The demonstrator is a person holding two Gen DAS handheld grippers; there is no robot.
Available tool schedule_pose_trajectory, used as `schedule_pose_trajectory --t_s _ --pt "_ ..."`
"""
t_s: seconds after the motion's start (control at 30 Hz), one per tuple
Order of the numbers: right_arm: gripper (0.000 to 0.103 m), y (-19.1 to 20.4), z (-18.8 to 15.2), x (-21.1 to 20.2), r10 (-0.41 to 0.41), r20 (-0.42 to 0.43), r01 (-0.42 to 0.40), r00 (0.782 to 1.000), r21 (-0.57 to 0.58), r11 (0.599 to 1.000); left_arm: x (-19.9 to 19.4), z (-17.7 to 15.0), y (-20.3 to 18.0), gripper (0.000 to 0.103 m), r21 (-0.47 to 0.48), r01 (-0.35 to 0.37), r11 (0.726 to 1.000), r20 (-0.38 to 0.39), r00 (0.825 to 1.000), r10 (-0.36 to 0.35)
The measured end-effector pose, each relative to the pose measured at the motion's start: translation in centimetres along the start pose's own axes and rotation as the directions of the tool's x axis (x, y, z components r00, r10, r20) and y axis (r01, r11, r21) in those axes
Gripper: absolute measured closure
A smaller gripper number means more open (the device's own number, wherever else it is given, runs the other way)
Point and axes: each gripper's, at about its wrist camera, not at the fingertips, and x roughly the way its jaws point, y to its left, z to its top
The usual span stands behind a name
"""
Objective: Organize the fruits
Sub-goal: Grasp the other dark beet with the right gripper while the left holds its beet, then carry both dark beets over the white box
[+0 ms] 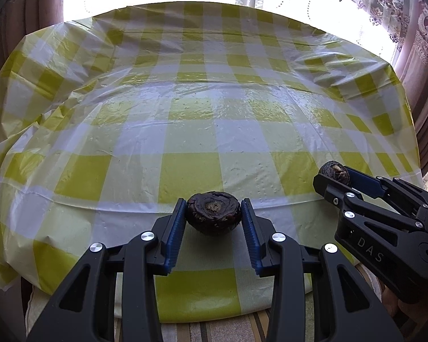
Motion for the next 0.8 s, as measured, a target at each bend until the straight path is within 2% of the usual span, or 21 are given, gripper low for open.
schedule_pose_trajectory --t_s 0.43,0.8 --pt "0.064 0.3 -2.2 -3.1 -0.009 0.016 0.009 1.0 -0.004 1.0 -2.2 -0.7 -0.7 0.066 0.016 -0.013 1.0 0.049 0.999 0.012" --pt "0.064 -1.3 -4.7 -7.1 -0.029 0.041 0.027 0.999 0.039 0.999 -5.1 -2.3 -3.5 0.066 0.064 0.039 0.997 0.084 0.995 -0.044"
